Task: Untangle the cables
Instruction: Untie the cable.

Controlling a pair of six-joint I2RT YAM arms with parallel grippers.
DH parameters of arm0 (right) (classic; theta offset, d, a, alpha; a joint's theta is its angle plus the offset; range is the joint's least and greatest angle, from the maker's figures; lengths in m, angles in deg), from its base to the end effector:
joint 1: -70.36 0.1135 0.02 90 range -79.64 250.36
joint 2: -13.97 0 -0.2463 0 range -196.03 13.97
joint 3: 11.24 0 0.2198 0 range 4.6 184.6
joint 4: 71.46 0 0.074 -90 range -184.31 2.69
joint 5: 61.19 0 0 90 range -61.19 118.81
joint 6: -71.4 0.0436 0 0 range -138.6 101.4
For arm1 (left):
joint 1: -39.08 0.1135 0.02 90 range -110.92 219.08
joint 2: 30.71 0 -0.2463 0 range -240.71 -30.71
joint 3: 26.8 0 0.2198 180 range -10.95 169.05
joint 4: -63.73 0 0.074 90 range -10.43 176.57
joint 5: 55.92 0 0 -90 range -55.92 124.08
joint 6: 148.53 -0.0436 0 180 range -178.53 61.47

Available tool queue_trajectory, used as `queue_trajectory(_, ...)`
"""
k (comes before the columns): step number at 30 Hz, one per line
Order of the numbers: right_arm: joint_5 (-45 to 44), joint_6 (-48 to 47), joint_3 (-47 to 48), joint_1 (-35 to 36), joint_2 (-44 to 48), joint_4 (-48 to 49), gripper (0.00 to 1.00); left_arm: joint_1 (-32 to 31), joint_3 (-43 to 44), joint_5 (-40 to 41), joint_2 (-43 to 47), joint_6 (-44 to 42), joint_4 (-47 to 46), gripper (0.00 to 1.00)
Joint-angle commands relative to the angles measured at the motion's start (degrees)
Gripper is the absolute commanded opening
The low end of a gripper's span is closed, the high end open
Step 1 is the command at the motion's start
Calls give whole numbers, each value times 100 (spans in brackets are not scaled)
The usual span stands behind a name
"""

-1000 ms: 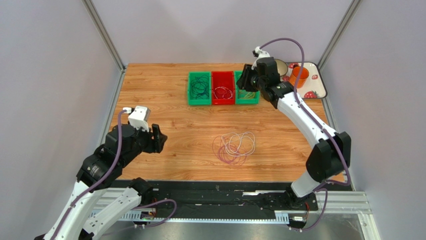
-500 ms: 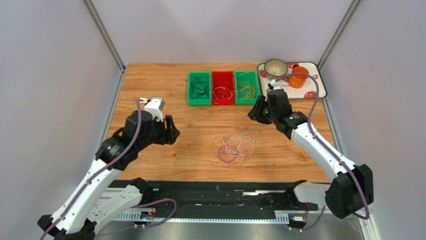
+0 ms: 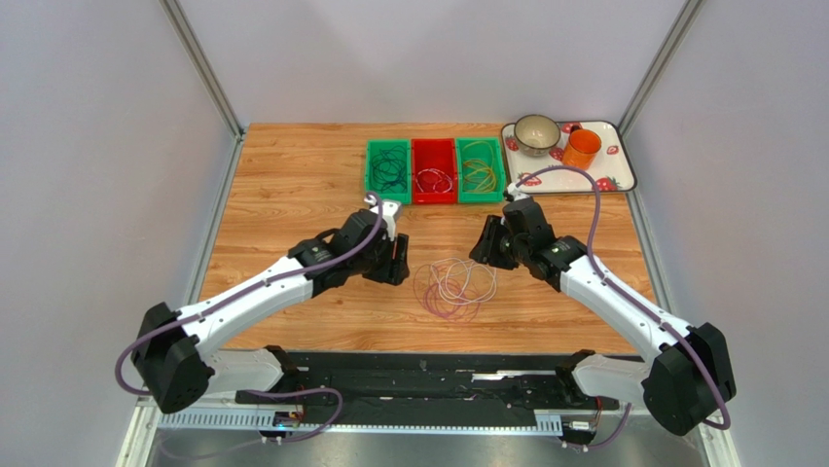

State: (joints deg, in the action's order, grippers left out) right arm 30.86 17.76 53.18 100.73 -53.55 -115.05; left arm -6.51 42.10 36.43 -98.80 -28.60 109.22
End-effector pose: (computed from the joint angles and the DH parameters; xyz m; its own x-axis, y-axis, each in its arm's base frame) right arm 0.1942 0.1156 0.2436 -0.8177 0.2076 -0.5370 -0.0517 0.9025 0.4276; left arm 0.1633 -0.1641 0.2625 -0.7724 0.0761 -0.6306 0.3554 0.8746 -0.3298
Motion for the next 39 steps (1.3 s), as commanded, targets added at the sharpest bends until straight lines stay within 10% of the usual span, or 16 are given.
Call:
queue_trajectory(1, -81, 82, -15, 39, -59, 24, 40, -275, -6, 46, -589, 39, -741, 68)
queue_trajectory(27, -108, -59, -6, 48, -481, 94, 42, -1559, 1207, 934, -2919, 3149, 550, 68)
queue_trajectory(39, -73, -173, 55, 48, -419, 33, 43, -1735, 1963, 1092, -3798, 3203, 1008, 63)
